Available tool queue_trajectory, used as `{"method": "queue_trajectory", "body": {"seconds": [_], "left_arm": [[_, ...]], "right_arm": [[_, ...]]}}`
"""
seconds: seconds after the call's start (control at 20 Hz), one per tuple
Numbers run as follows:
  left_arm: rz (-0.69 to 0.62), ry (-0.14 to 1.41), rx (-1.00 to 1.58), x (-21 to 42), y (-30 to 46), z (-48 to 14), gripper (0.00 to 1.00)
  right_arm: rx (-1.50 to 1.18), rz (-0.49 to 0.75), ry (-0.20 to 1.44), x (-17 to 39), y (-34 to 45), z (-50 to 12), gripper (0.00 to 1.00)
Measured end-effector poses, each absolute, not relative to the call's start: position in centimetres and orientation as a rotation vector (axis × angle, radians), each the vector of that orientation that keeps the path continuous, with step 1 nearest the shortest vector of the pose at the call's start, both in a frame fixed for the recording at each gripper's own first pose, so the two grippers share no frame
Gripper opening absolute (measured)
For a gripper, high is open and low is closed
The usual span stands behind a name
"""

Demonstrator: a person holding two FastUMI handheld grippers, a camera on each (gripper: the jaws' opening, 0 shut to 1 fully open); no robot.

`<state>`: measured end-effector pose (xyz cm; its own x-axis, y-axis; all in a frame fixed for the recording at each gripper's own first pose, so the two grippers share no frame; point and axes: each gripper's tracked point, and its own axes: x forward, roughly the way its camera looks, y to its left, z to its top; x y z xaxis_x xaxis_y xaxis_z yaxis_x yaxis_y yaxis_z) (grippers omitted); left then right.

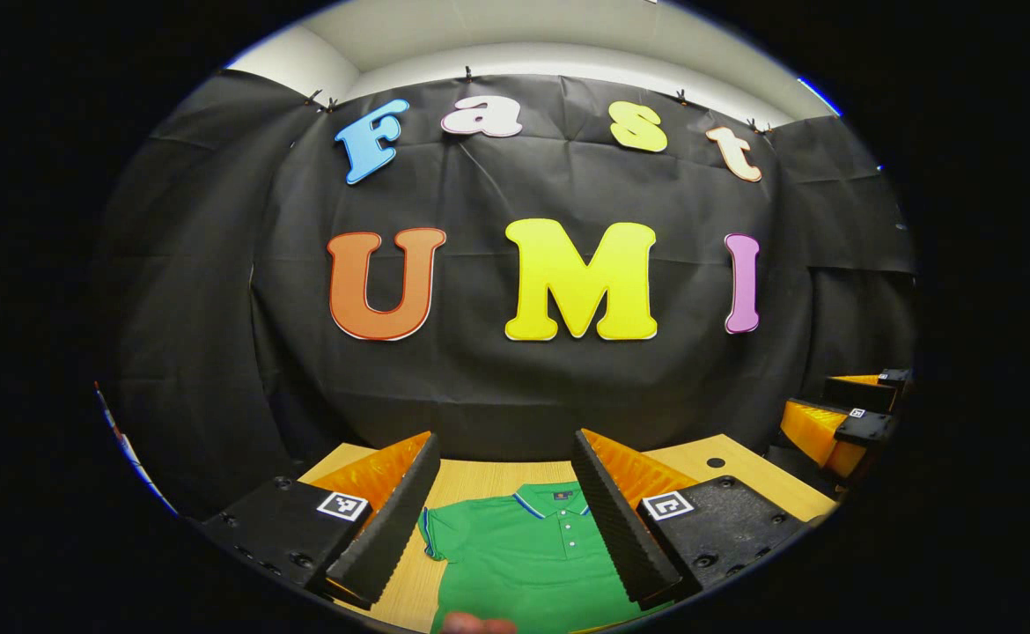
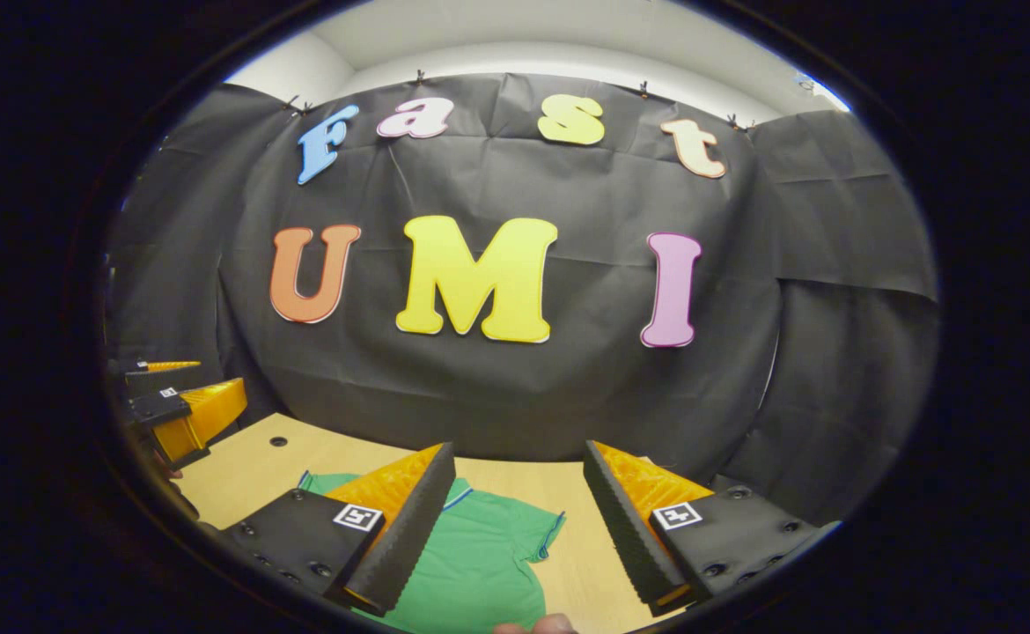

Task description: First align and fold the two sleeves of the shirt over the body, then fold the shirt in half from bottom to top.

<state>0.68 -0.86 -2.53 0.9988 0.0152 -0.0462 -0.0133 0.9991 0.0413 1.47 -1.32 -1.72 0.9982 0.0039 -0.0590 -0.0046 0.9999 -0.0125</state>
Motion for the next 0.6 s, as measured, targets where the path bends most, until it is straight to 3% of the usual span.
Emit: {"method": "queue_trajectory", "body": {"seconds": [0.35, 0.6], "left_arm": [[0.019, 0.074, 0.042, 0.6, -1.0, -3.8, 0.97], [0.035, 0.105, 0.063, 0.6, -0.8, -5.1, 0.97]], "right_arm": [[-0.018, 0.044, 0.124, 2.5, -1.9, -3.6, 0.94], [0.034, 0.048, 0.295, 4.4, -3.8, -8.5, 0.95]]}}
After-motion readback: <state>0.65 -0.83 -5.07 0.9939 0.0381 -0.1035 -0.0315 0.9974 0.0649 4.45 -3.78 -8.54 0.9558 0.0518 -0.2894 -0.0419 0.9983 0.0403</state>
